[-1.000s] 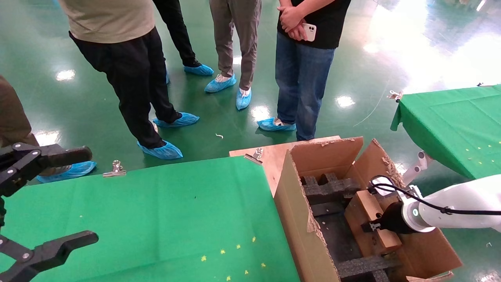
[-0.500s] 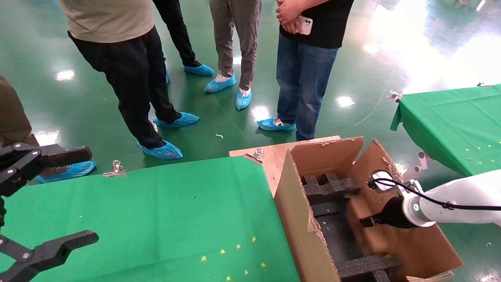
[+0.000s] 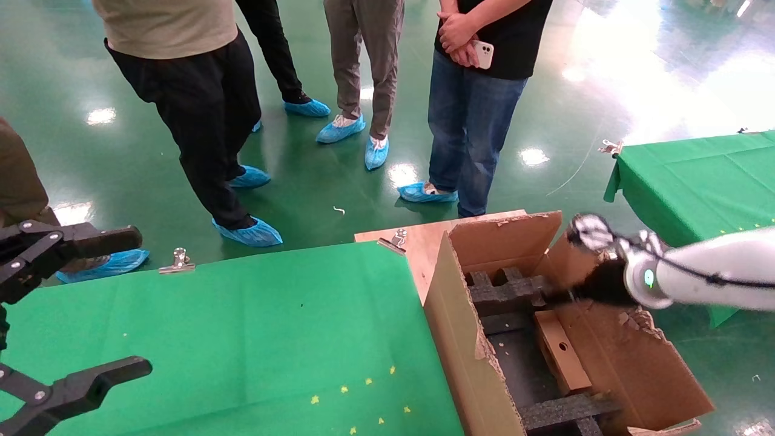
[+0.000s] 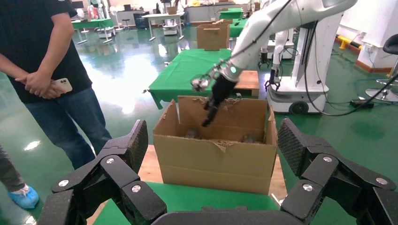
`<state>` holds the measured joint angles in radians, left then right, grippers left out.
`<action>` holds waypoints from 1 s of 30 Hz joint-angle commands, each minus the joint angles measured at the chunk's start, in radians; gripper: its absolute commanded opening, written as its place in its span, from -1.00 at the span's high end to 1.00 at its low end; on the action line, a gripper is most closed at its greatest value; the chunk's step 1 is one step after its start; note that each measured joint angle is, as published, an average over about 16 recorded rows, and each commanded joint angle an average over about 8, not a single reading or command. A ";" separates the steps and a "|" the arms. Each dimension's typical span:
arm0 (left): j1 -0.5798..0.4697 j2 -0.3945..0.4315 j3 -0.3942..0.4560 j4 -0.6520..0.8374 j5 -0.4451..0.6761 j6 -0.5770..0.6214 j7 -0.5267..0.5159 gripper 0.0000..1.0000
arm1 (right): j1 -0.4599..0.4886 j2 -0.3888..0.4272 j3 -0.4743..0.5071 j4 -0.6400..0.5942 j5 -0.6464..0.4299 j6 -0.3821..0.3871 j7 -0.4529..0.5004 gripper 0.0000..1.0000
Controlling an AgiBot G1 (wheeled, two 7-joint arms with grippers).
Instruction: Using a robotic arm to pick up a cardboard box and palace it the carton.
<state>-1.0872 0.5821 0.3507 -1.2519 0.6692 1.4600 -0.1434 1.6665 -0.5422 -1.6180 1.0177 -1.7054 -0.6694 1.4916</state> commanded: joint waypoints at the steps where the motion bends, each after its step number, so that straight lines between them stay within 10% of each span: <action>1: 0.000 0.000 0.000 0.000 0.000 0.000 0.000 -1.00 | 0.029 0.012 0.012 0.027 -0.002 0.001 -0.003 -1.00; 19: 0.000 0.000 0.000 0.000 0.000 0.000 0.000 -1.00 | 0.192 0.178 0.168 0.315 0.404 -0.187 -0.214 -1.00; 30: 0.000 0.000 0.000 0.000 0.000 0.000 0.000 -1.00 | 0.187 0.178 0.183 0.311 0.423 -0.203 -0.229 -1.00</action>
<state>-1.0871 0.5820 0.3507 -1.2515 0.6688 1.4596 -0.1434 1.8429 -0.3666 -1.4164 1.3287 -1.2685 -0.8852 1.2428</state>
